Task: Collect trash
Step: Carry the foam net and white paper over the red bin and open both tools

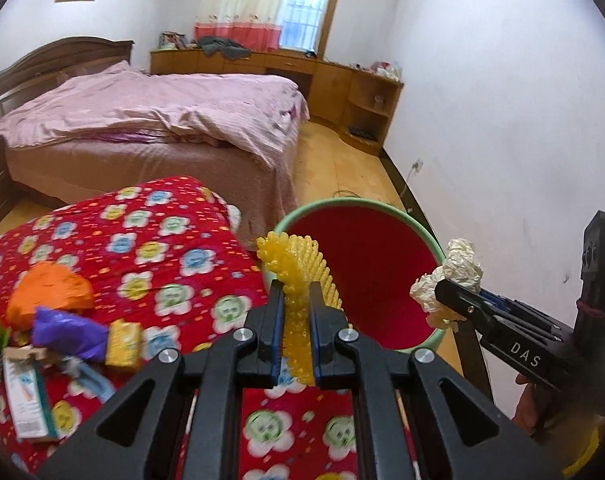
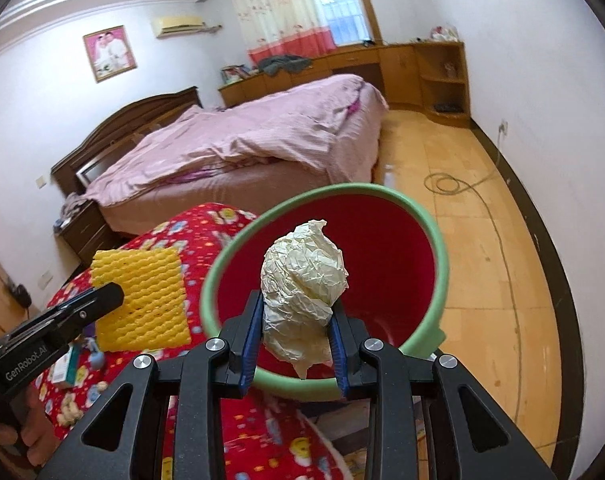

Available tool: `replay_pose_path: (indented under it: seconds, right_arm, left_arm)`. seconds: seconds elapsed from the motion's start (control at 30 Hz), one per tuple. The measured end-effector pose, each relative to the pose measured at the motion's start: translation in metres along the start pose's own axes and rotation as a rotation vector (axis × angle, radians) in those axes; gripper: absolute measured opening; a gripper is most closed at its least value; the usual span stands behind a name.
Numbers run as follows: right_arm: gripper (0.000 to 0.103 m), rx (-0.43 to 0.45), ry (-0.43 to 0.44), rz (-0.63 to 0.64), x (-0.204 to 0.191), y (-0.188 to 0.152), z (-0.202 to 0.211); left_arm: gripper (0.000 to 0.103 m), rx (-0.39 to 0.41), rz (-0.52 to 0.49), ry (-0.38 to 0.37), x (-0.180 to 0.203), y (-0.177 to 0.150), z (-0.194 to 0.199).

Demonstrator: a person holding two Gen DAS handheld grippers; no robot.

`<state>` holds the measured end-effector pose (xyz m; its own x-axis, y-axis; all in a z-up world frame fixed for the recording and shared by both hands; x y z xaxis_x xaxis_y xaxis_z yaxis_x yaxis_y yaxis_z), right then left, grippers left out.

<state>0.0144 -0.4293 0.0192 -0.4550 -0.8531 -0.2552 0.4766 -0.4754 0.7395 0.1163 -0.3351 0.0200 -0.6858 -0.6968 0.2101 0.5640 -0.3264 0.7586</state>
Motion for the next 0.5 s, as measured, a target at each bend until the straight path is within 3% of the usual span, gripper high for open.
replay_pose_path:
  seconds: [0.4, 0.43, 0.5]
  right_arm:
    - [0.035, -0.041, -0.033, -0.047, 0.038, -0.005, -0.026]
    - [0.035, -0.04, -0.031, -0.052, 0.039, -0.005, -0.027]
    - [0.035, -0.038, -0.027, -0.054, 0.041, -0.005, -0.027]
  left_arm:
    - [0.011, -0.044, -0.063, 0.007, 0.021, 0.0, -0.054]
    - [0.012, -0.05, -0.065, 0.006, 0.021, 0.0, -0.056]
    - [0.028, -0.057, -0.062, 0.01, 0.02, -0.001, -0.059]
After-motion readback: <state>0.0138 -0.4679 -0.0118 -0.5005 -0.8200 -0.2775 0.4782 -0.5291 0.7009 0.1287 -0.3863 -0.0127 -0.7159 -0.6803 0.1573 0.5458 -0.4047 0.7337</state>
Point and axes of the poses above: each gripper's, at about its wrist camera, not at the fingertips, and z roughly against the way its jaws point, x to its right, y to its top, the point moved 8 cm from there along -z, roughly the way its jaws point, and after that the axes turned 1 degree about z, right-handed, at the moved point
